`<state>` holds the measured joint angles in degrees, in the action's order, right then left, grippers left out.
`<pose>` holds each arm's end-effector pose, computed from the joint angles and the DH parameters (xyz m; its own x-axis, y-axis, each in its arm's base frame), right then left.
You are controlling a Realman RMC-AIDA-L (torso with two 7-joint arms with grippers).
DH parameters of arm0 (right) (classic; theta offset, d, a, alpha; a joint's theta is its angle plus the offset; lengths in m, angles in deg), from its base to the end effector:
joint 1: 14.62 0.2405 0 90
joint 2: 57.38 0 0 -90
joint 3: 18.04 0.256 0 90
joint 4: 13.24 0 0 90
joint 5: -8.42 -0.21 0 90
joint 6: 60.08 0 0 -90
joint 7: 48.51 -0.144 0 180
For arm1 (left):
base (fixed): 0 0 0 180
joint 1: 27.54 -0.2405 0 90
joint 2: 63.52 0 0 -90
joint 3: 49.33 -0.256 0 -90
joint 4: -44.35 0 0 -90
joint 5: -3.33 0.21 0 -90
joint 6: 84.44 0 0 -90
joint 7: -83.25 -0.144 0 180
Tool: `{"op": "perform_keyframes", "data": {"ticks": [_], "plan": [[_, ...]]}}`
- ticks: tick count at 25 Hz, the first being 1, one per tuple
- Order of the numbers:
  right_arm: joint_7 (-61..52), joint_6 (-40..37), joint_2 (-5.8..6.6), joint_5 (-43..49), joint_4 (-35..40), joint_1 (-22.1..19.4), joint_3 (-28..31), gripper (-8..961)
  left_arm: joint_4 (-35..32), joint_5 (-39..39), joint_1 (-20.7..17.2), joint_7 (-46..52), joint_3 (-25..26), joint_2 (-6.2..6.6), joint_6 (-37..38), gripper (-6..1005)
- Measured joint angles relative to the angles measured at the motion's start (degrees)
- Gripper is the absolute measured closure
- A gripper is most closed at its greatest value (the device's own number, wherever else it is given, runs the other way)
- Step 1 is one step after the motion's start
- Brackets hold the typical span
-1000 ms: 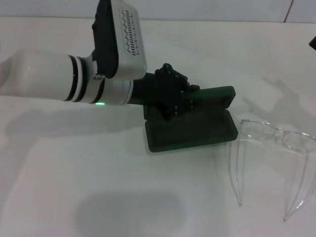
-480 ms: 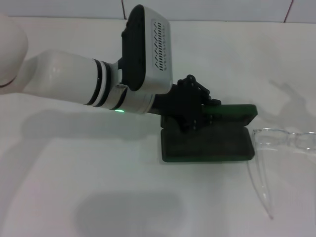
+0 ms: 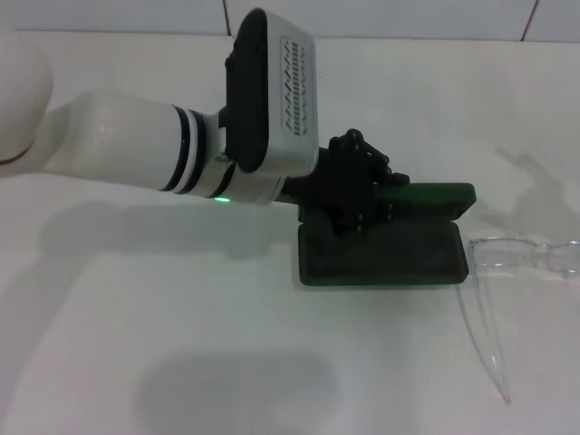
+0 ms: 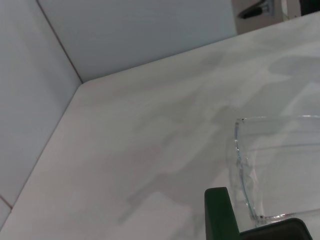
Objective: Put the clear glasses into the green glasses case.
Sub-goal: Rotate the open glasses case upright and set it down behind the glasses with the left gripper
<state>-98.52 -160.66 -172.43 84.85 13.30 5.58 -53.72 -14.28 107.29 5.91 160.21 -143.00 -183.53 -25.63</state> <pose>0.2877 0.2944 0.0784 0.5585 0.2371 -0.7949 -0.4424 -0.7255 -0.5272 -0.1335 0.3512 -0.0902 0.9516 -0.2814 0.1235 -0.2436 -0.9357 -0.2553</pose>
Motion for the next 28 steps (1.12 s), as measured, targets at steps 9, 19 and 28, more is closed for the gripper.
{"op": "perform_keyframes", "data": {"ticks": [9, 19, 28], "plan": [[0.0, -0.1, 0.01, 0.2, 0.1, 0.0, 0.0, 83, 0.5, -2.2, -0.3, -5.1, -1.3, -0.08, -0.2, 797], [0.0, -0.1, 0.10, 0.4, 0.3, 0.2, -0.4, 83, 2.8, -4.5, 0.7, -9.8, -2.5, 0.05, 0.4, 797], [0.0, 0.0, 0.10, 0.4, 0.1, 0.1, -0.4, 83, 3.4, -4.7, 1.0, -11.6, -3.4, -0.04, 0.4, 797]]}}
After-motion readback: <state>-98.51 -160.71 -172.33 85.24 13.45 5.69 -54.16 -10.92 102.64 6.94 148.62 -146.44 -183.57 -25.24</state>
